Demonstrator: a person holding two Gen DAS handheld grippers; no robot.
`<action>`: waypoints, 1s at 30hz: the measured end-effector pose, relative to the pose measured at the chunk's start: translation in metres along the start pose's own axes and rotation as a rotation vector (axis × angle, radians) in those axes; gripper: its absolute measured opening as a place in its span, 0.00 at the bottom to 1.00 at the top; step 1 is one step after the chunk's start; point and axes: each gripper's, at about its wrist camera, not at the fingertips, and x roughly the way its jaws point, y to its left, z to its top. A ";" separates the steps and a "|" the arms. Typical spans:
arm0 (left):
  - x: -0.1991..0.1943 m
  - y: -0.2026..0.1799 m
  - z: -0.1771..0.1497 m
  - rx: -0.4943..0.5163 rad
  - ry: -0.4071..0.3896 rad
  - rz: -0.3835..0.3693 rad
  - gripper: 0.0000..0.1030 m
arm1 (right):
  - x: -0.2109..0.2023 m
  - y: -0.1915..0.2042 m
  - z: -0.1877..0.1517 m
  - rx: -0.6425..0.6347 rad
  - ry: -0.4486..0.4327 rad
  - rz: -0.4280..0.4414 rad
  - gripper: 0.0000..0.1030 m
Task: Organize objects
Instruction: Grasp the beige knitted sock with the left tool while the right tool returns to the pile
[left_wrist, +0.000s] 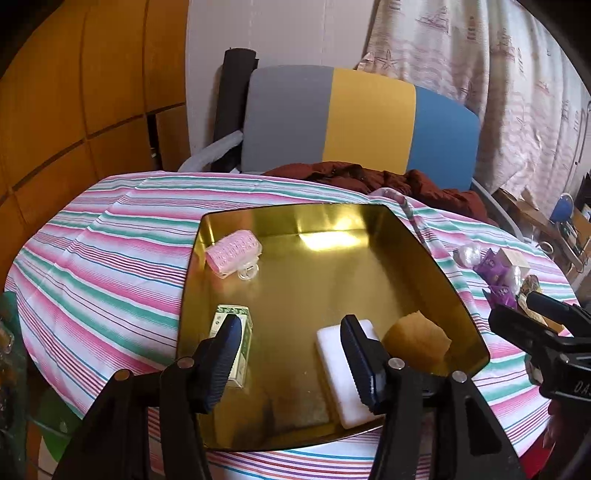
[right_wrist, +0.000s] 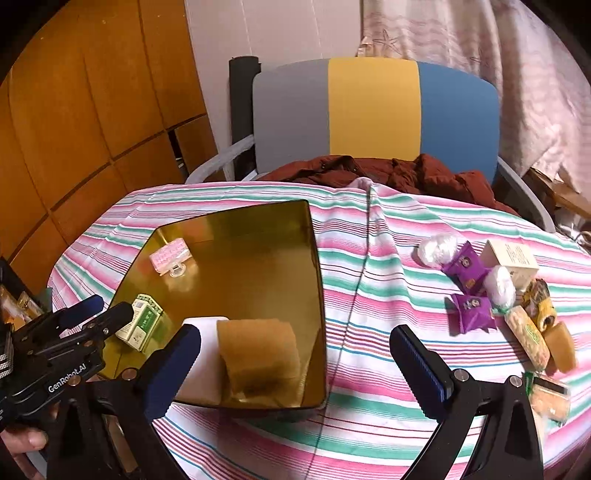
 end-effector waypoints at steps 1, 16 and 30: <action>0.000 -0.002 -0.001 0.006 0.003 -0.003 0.55 | 0.000 -0.002 -0.001 0.004 0.000 -0.004 1.00; -0.002 -0.023 -0.005 0.069 0.010 -0.092 0.63 | -0.003 -0.065 -0.016 0.171 0.046 -0.072 1.00; 0.000 -0.043 -0.005 0.106 0.053 -0.189 0.63 | -0.045 -0.164 -0.020 0.388 0.023 -0.159 1.00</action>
